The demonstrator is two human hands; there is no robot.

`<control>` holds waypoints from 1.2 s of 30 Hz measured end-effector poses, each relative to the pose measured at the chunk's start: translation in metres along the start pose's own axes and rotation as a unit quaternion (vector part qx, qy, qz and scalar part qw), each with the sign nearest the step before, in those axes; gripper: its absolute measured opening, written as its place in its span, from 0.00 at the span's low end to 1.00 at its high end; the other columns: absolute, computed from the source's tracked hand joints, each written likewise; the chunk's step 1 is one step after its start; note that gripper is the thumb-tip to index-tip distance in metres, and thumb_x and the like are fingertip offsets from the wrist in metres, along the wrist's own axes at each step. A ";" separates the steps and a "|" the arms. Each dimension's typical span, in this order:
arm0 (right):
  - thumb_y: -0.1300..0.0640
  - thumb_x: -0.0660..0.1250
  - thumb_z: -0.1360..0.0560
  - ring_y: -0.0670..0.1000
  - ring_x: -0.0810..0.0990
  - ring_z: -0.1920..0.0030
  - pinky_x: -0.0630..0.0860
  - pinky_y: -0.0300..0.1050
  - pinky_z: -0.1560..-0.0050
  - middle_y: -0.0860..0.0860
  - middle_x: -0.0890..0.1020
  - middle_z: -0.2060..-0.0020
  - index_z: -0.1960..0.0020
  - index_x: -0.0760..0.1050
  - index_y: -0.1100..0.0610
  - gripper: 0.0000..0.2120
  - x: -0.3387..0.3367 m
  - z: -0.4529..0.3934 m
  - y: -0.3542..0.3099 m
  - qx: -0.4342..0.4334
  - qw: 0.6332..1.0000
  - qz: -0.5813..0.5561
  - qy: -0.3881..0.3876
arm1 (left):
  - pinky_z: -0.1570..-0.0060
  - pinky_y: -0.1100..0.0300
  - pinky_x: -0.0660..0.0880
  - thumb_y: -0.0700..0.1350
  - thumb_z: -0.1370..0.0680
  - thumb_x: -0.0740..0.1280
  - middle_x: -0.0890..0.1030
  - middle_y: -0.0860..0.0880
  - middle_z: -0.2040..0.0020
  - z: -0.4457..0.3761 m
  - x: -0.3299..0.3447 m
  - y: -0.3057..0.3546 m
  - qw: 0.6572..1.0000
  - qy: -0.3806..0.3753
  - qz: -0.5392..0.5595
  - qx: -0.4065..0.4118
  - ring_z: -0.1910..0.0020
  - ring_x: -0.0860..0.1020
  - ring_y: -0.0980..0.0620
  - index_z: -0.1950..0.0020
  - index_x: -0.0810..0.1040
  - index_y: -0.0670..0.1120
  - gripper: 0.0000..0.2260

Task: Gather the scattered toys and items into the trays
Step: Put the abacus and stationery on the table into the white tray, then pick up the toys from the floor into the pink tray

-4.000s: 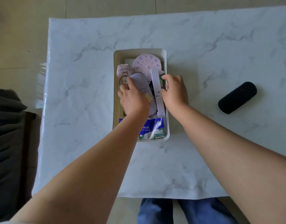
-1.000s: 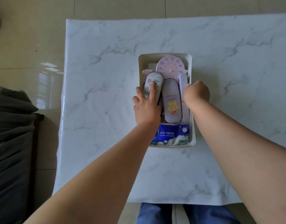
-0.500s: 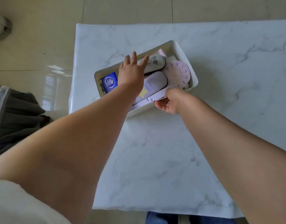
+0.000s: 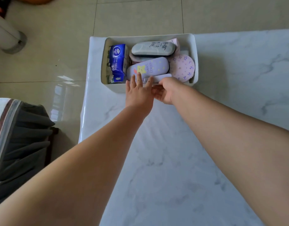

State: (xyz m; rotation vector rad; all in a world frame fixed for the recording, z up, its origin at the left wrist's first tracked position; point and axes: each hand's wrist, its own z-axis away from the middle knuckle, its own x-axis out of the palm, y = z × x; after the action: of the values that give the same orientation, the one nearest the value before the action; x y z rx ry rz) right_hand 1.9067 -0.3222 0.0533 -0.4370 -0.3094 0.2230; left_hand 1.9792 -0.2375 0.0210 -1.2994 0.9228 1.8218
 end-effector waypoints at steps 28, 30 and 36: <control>0.33 0.58 0.25 0.58 0.40 0.22 0.41 0.66 0.27 0.54 0.43 0.22 0.22 0.40 0.44 0.41 -0.345 0.051 0.033 -0.193 0.743 0.589 0.254 | 0.34 0.27 0.42 0.70 0.24 0.51 0.31 0.44 0.24 0.071 0.067 0.272 0.991 -0.063 -0.096 0.074 0.25 0.33 0.40 0.24 0.34 0.59 0.38; 0.32 0.58 0.25 0.59 0.38 0.23 0.39 0.68 0.28 0.54 0.41 0.22 0.22 0.38 0.43 0.42 -0.406 0.074 0.038 -0.187 0.732 0.593 0.279 | 0.35 0.26 0.43 0.73 0.27 0.51 0.30 0.44 0.24 0.090 0.078 0.327 0.987 -0.077 -0.103 0.093 0.25 0.32 0.40 0.25 0.32 0.59 0.40; 0.30 0.57 0.27 0.61 0.38 0.23 0.40 0.71 0.29 0.56 0.40 0.22 0.22 0.38 0.43 0.43 -0.615 0.158 0.066 -0.157 0.722 0.563 0.371 | 0.36 0.24 0.47 0.77 0.32 0.46 0.29 0.45 0.25 0.160 0.117 0.530 0.976 -0.109 -0.088 0.168 0.25 0.32 0.40 0.25 0.30 0.59 0.44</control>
State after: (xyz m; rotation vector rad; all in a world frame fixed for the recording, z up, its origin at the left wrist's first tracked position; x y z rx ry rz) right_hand 1.2720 -0.3744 0.0095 -0.9816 0.7937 1.1685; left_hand 1.4242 -0.3468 0.0256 -0.9200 0.9165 1.5543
